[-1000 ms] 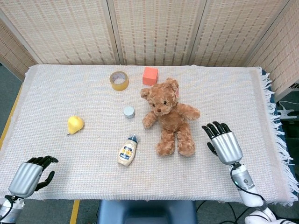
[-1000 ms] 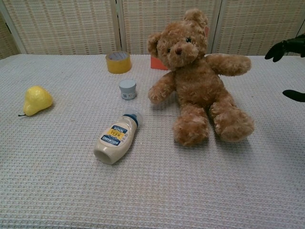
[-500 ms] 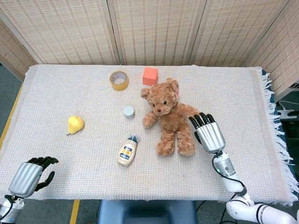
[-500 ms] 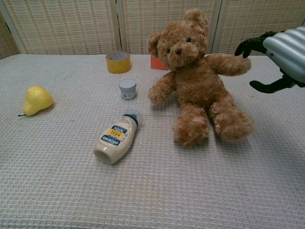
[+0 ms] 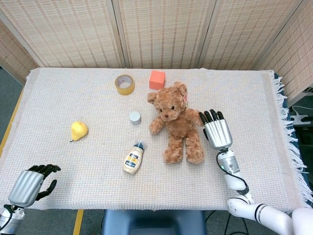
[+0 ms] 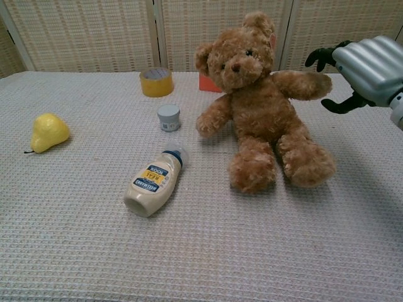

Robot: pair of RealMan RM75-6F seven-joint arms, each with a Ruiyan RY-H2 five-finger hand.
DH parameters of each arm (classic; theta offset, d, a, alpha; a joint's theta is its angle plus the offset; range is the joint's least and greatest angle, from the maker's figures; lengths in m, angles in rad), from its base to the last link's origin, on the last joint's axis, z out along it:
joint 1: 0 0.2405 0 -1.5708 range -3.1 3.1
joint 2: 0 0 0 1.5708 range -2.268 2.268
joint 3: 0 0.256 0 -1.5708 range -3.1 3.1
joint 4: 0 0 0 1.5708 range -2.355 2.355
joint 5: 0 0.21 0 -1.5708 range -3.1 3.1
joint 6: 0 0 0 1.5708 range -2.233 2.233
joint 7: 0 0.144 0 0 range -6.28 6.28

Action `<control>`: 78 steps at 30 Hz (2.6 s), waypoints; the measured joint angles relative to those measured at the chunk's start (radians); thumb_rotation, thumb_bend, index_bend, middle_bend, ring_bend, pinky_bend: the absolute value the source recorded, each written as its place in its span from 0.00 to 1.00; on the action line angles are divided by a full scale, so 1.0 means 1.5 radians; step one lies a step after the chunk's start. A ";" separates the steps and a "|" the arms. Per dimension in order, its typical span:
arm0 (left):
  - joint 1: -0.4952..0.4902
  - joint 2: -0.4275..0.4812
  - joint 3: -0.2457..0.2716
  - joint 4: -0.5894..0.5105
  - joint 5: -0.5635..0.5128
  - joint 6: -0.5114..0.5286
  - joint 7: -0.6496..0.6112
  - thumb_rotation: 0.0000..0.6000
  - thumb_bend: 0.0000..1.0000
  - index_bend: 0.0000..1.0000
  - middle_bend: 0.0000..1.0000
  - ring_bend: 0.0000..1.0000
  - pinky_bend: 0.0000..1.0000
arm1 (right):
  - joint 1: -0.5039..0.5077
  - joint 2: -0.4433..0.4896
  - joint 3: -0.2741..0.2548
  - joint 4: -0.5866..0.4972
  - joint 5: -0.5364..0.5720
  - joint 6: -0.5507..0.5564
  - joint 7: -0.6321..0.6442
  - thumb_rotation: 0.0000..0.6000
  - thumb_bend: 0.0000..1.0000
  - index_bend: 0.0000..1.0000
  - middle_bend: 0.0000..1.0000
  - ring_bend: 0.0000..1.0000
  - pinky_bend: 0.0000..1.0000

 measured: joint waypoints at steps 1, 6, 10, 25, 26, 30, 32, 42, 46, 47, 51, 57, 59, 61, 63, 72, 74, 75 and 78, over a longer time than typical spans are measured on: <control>0.000 0.000 0.000 0.000 -0.001 0.000 0.000 1.00 0.43 0.37 0.42 0.44 0.49 | 0.003 -0.004 0.000 0.009 0.001 0.000 0.003 1.00 0.22 0.24 0.30 0.23 0.34; 0.000 0.001 -0.002 -0.001 -0.003 0.001 -0.004 1.00 0.43 0.37 0.42 0.44 0.49 | 0.020 -0.030 0.001 0.069 0.008 0.000 0.028 1.00 0.22 0.25 0.31 0.24 0.35; 0.000 0.001 -0.002 -0.001 -0.004 0.001 -0.006 1.00 0.43 0.37 0.42 0.44 0.49 | 0.033 -0.051 -0.001 0.119 0.009 0.002 0.045 1.00 0.22 0.28 0.33 0.25 0.37; 0.001 0.002 -0.001 -0.001 0.002 0.005 -0.007 1.00 0.43 0.37 0.42 0.44 0.49 | 0.065 -0.120 -0.023 0.258 0.000 0.042 0.118 1.00 0.21 0.35 0.40 0.33 0.49; 0.001 0.002 -0.001 -0.001 0.003 0.006 -0.007 1.00 0.43 0.37 0.42 0.44 0.49 | 0.066 -0.123 -0.024 0.265 -0.002 0.047 0.122 1.00 0.21 0.38 0.41 0.34 0.51; 0.002 0.002 0.000 -0.001 0.006 0.007 -0.006 1.00 0.43 0.37 0.42 0.44 0.49 | 0.070 -0.139 -0.029 0.306 -0.012 0.077 0.137 1.00 0.21 0.45 0.47 0.41 0.58; 0.001 0.002 0.000 -0.001 0.005 0.006 -0.007 1.00 0.43 0.37 0.42 0.44 0.49 | 0.072 -0.146 -0.030 0.325 -0.014 0.088 0.144 1.00 0.21 0.49 0.50 0.43 0.61; 0.001 0.001 0.002 -0.002 0.009 0.004 -0.003 1.00 0.43 0.37 0.42 0.44 0.49 | 0.082 -0.175 -0.030 0.410 -0.005 0.103 0.158 1.00 0.21 0.56 0.54 0.46 0.64; 0.000 0.002 0.002 -0.002 0.007 0.003 -0.005 1.00 0.43 0.37 0.42 0.44 0.49 | 0.084 -0.179 -0.026 0.412 0.004 0.103 0.171 1.00 0.21 0.56 0.54 0.46 0.64; 0.000 0.002 0.002 -0.002 0.008 0.003 -0.004 1.00 0.43 0.37 0.42 0.44 0.49 | 0.083 -0.178 -0.027 0.409 0.005 0.101 0.173 1.00 0.21 0.56 0.54 0.46 0.64; 0.000 0.002 0.003 -0.003 0.007 0.001 -0.004 1.00 0.43 0.37 0.42 0.44 0.49 | 0.071 -0.170 -0.040 0.396 0.007 0.089 0.171 1.00 0.21 0.56 0.54 0.46 0.64; 0.000 0.001 0.004 -0.003 0.009 0.002 -0.001 1.00 0.43 0.37 0.42 0.45 0.49 | 0.063 -0.163 -0.049 0.397 0.012 0.069 0.167 1.00 0.21 0.56 0.54 0.46 0.64; -0.001 0.001 0.004 -0.004 0.008 0.000 -0.001 1.00 0.43 0.37 0.42 0.45 0.49 | 0.065 -0.163 -0.047 0.403 0.014 0.073 0.169 1.00 0.21 0.56 0.54 0.46 0.64; -0.001 0.001 0.004 -0.003 0.009 -0.001 0.000 1.00 0.43 0.37 0.42 0.45 0.49 | 0.069 -0.162 -0.042 0.404 0.015 0.081 0.173 1.00 0.21 0.56 0.54 0.46 0.64; -0.001 0.001 0.004 -0.003 0.008 -0.002 0.000 1.00 0.43 0.37 0.42 0.45 0.49 | 0.074 -0.161 -0.037 0.403 0.016 0.092 0.174 1.00 0.21 0.56 0.54 0.46 0.64; -0.001 0.001 0.004 -0.005 0.009 -0.001 0.000 1.00 0.43 0.37 0.42 0.45 0.49 | 0.079 -0.154 -0.032 0.380 0.023 0.097 0.168 1.00 0.21 0.56 0.54 0.46 0.64; -0.001 0.001 0.004 -0.004 0.010 0.000 0.001 1.00 0.43 0.37 0.42 0.45 0.49 | 0.076 -0.155 -0.037 0.381 0.024 0.088 0.167 1.00 0.21 0.56 0.54 0.46 0.64; -0.001 0.001 0.004 -0.003 0.010 0.000 0.002 1.00 0.43 0.37 0.42 0.45 0.49 | 0.074 -0.156 -0.040 0.384 0.025 0.082 0.166 1.00 0.21 0.56 0.54 0.46 0.64; 0.000 0.001 0.004 -0.004 0.007 0.000 -0.001 1.00 0.43 0.37 0.42 0.45 0.49 | 0.070 -0.161 -0.046 0.395 0.027 0.069 0.167 1.00 0.21 0.56 0.54 0.46 0.64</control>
